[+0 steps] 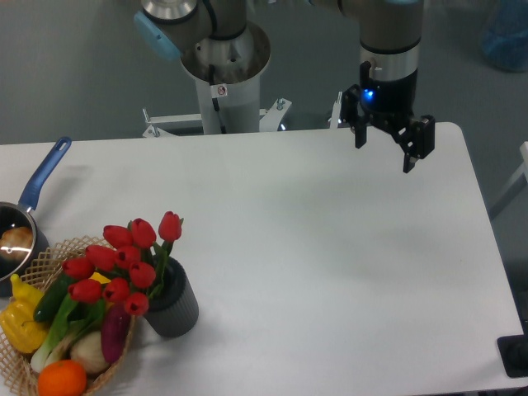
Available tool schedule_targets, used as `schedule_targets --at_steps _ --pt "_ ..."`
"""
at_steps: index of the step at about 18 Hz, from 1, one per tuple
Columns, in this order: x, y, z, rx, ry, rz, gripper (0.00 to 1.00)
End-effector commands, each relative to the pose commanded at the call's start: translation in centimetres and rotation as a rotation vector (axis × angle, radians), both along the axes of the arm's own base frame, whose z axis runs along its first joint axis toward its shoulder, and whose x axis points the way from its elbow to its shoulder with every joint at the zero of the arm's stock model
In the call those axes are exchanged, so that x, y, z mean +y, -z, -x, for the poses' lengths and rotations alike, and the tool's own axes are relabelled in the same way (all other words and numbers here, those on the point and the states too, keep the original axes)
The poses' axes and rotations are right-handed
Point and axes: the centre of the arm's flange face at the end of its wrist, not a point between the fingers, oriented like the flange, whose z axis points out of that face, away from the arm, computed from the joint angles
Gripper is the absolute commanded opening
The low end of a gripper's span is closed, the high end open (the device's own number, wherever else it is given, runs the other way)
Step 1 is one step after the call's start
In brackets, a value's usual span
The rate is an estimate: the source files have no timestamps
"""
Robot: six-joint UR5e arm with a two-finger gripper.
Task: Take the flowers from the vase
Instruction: 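Move the open gripper toward the red tulips in the grey vase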
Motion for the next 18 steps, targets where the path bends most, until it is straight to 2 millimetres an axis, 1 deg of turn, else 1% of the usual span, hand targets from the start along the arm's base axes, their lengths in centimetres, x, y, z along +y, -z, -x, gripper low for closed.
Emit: schedule_targets --at_steps 1,6,8,10,12,14,16,18 --pt "0.0 0.2 0.0 -0.003 0.0 0.001 1.0" --pt "0.1 -0.3 -0.3 0.001 -0.003 -0.012 1.0" --pt "0.2 0.0 -0.4 -0.01 -0.001 -0.014 1.0" --pt "0.7 1.3 -0.6 -0.036 0.006 -0.044 1.0" --pt "1.3 2.2 -1.4 -0.07 -0.026 -0.111 1.0" --pt "1.5 2.8 -1.8 -0.1 -0.046 -0.165 1.0" --pt "1.7 3.2 -2.0 -0.119 -0.043 -0.183 1.0" --pt "2.0 3.3 -2.2 -0.137 -0.036 -0.209 1.0"
